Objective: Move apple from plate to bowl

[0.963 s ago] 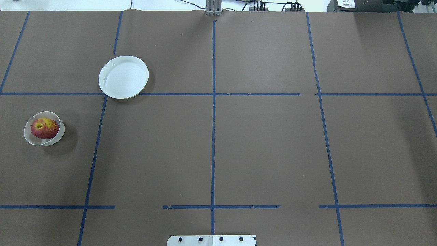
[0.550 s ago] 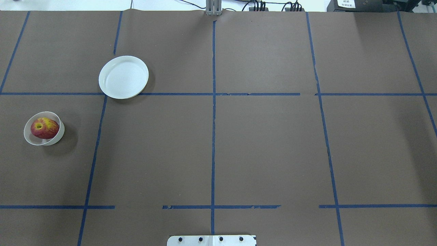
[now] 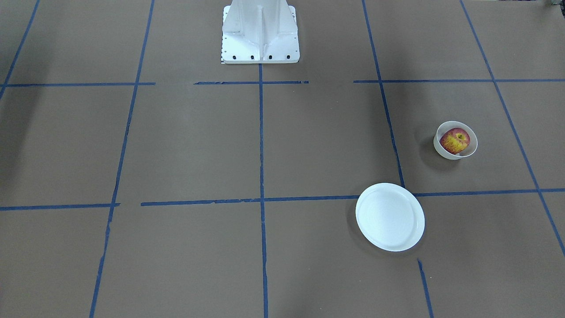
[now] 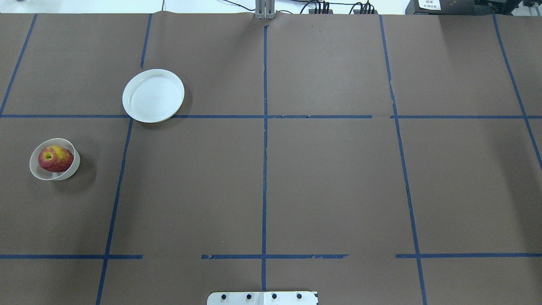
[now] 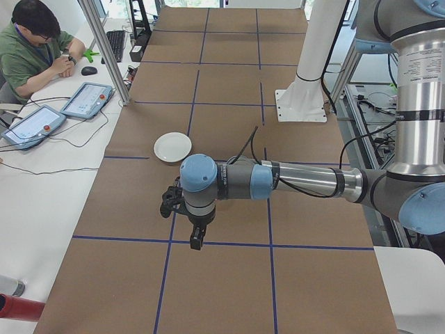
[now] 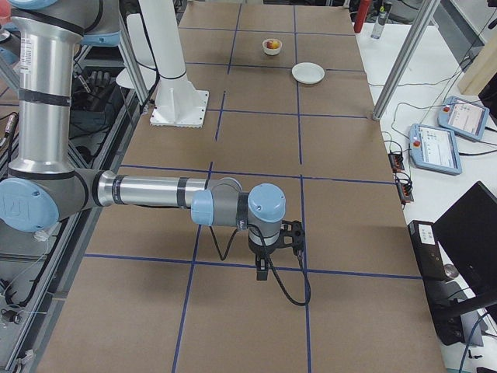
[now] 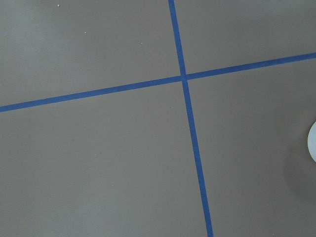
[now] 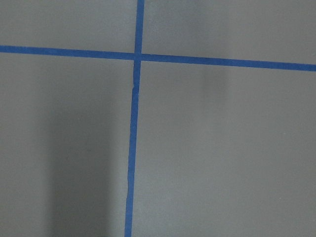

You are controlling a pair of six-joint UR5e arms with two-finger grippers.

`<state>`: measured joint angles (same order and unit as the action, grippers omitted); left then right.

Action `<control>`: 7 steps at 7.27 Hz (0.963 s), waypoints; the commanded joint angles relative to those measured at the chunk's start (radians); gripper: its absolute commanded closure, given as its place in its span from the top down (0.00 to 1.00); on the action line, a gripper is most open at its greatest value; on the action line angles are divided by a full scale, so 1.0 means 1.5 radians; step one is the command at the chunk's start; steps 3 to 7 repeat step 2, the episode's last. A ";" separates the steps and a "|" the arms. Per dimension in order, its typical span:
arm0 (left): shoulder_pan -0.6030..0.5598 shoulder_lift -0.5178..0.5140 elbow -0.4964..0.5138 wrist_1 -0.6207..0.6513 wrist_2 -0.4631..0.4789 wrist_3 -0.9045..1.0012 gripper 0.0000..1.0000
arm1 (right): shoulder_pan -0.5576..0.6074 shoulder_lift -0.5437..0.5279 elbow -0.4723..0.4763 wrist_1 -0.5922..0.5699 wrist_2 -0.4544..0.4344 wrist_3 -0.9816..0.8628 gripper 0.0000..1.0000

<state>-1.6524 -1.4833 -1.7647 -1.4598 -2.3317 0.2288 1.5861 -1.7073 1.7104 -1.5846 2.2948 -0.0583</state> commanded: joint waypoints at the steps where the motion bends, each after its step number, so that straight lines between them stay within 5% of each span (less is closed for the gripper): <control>1: 0.000 0.000 0.000 0.001 0.001 -0.001 1.00 | 0.000 0.000 0.000 0.000 0.000 0.000 1.00; 7: 0.000 0.000 0.000 0.001 0.002 -0.001 1.00 | 0.000 0.000 0.000 0.000 0.000 0.000 1.00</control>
